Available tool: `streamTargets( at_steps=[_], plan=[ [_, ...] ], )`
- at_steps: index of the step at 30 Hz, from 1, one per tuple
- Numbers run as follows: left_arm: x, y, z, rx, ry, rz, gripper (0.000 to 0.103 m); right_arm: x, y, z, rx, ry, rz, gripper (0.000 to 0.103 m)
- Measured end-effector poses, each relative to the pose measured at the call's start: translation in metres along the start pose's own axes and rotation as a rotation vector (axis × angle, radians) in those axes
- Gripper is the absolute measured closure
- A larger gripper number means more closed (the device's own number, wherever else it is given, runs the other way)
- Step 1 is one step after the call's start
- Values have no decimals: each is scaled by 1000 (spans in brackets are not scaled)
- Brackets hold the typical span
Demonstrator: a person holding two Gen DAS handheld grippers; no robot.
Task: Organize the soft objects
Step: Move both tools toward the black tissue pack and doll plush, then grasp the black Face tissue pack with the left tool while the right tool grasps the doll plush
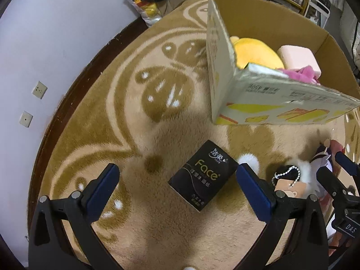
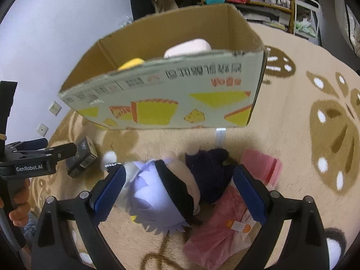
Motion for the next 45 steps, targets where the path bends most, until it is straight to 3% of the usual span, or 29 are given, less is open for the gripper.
streamTargets(
  at_steps=[15,26,31,36,38,39,41,45],
  plan=[
    [1,-30,1,71,10,-49,0,1,-34,0,78,3,24,3],
    [-13,-36,-1,80,-58,-4,0,0,-38,14,71,15,39,3],
    [-17,-48,-5,120,-63,-7,1,1,-41,20,45,36,25,4],
    [-15,-46,3,96,-47,-36,25,10,-43,22,39,50,25,11],
    [-15,-45,4,100,-45,-55,34,15,-43,19,45,59,34,23],
    [-15,-45,4,104,-49,-75,42,17,-42,18,48,63,35,23],
    [-17,-43,4,102,-62,-91,49,25,-41,14,35,67,15,26],
    [-20,-30,3,69,-78,-48,51,32,-37,13,19,68,0,28]
  ],
)
Point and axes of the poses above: each gripper's, at about its wrist camera, not at the fingertips, and y roughly against the way its jaws point, x to its left, z to its top, the point moved 8 cm from there along -y, roughly the way its jaws point, and after that the axes turned 15 degrees about x, right-handed, at the moved point
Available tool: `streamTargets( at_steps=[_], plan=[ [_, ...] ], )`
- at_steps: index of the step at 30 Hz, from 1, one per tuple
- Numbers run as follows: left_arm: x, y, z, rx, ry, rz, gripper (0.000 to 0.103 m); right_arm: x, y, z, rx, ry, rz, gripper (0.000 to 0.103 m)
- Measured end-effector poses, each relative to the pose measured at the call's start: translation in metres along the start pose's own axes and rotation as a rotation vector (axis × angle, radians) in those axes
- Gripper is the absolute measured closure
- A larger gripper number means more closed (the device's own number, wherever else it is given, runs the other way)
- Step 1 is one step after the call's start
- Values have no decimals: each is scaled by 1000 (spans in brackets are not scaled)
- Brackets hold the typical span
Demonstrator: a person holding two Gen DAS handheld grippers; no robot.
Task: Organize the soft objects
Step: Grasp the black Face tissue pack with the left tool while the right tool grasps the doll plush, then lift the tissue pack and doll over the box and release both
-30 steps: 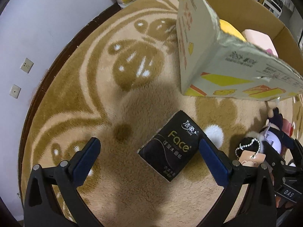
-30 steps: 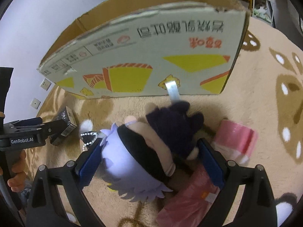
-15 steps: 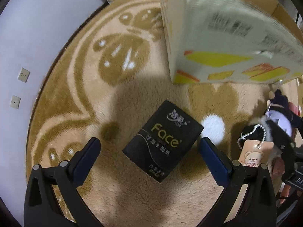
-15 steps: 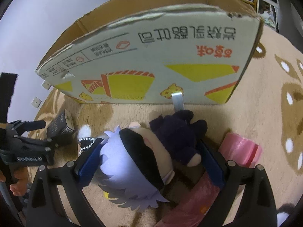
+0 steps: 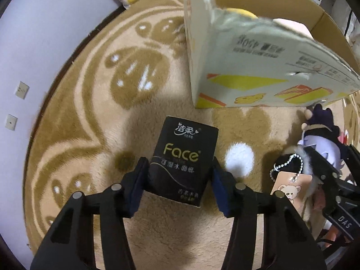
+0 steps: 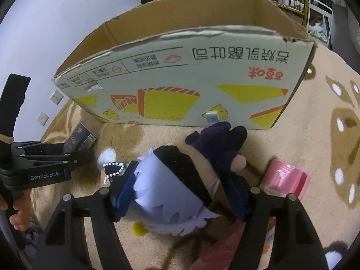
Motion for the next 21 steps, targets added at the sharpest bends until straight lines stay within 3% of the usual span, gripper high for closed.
streamTargets(
  at_steps=[6,17,19,20,21],
  plan=[
    [2,20,4,-39,35,-14,51,0,17,-10,-33,-26,49,28],
    [13,51,-13,-124,74,-8,57,10,56,-21,-99,-8,50,28],
    [13,59,-14,-143,77,-11,65,11,68,-23,-118,-5,49,28],
    [14,63,-14,-150,79,-17,82,8,73,-22,-126,-4,48,28],
    [14,66,-14,-154,82,-28,84,6,76,-23,-135,-1,47,28]
  ],
)
Point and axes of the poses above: each gripper's, at about its wrist camera, not at the fingertips, and y roughly against the way its jaws point, x to its left, z to its top, the point moved 8 cm from there along -y, roughly the way its jaws point, and after that the axes turned 15 degrees about x, right-handed, at the moved point
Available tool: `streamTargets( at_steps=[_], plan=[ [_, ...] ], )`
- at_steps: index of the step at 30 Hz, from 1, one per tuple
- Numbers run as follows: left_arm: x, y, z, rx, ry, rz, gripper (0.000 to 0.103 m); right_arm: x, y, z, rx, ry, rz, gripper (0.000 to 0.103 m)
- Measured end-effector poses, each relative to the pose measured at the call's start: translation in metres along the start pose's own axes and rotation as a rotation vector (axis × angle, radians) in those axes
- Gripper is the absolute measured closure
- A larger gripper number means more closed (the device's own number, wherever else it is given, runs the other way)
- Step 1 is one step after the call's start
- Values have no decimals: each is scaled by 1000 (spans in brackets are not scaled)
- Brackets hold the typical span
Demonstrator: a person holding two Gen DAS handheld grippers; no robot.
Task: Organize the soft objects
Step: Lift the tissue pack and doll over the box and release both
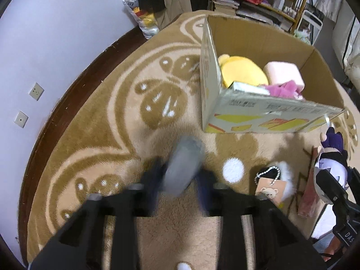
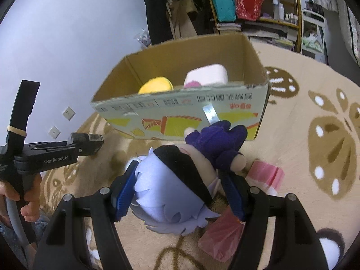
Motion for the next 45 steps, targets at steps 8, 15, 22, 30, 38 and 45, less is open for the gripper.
streamTargets(
  at_steps=[8,15,22,30,38,45],
  plan=[
    [-2,10,-1,-17,-2,-25,85,-7,22,4,-50,-2,9,28],
    [5,46,12,-188,11,2,85,-3,44,12,-125,12,26,28],
    [-1,85,21,-334,5,-11,85,6,68,24,-227,56,34,28],
    [-16,111,30,-457,-20,12,85,6,66,35,-276,81,33,28],
    [-25,117,45,-529,-28,11,84,-6,65,53,-314,55,38,28],
    [-47,109,57,-555,-82,-25,84,-11,54,66,-310,56,45,27]
  ],
)
Point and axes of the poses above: each gripper's, at about its wrist camera, not at the fingertips, and y roughly against the way its jaws point, x to its left, z to its top, the point moved 8 cm from there along -y, roughly the way its jaws point, and after that the axes turned 15 degrees about x, right-handed, at the moved point
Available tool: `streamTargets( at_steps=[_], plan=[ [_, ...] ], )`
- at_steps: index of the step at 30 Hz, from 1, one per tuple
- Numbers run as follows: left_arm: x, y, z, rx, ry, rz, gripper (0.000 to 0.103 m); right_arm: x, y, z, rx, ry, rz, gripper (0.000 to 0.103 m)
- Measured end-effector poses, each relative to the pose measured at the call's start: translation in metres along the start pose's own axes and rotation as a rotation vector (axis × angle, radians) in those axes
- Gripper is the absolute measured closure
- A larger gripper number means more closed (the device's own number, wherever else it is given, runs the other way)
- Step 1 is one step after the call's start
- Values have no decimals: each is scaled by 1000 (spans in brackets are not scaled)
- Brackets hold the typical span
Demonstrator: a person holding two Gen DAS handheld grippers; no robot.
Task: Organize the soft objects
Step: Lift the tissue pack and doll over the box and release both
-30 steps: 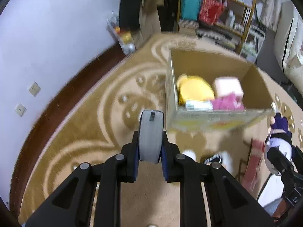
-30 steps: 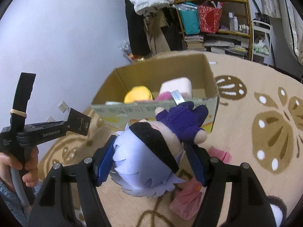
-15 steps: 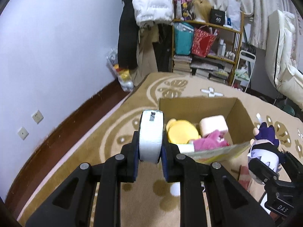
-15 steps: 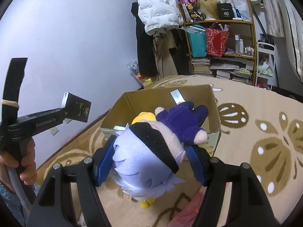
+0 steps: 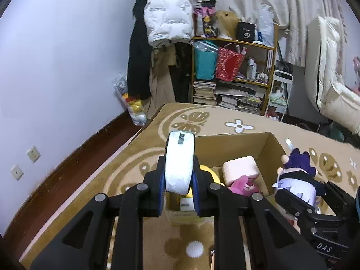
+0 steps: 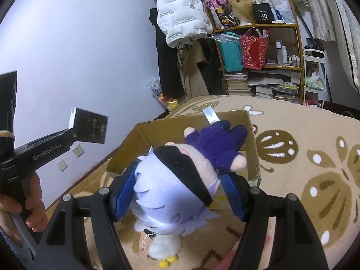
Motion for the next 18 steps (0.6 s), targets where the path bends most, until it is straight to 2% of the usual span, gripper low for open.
streamTargets(
  at_steps=[7,11,15,18],
  plan=[
    [-21,-17,2,9,-78,11,84,0,-6,3,4,4,-2,27],
    [-22,-23,1,12,-75,15,84,-3,-18,7,16,10,-13,27],
    [-18,-21,4,-3,-71,71,83,-6,-27,10,23,10,-4,26],
    [-18,-20,5,-10,-65,63,83,-6,-31,14,23,18,9,26]
  ],
)
Point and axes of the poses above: each gripper's, at about its wrist camera, not at the fingertips, and y roughly against the way its jaws point, x to its left, z to its top, the point moved 8 cm from there along -y, roughly the way its jaws point, and after that the axes turned 15 degrees about x, right-handed, at the moved point
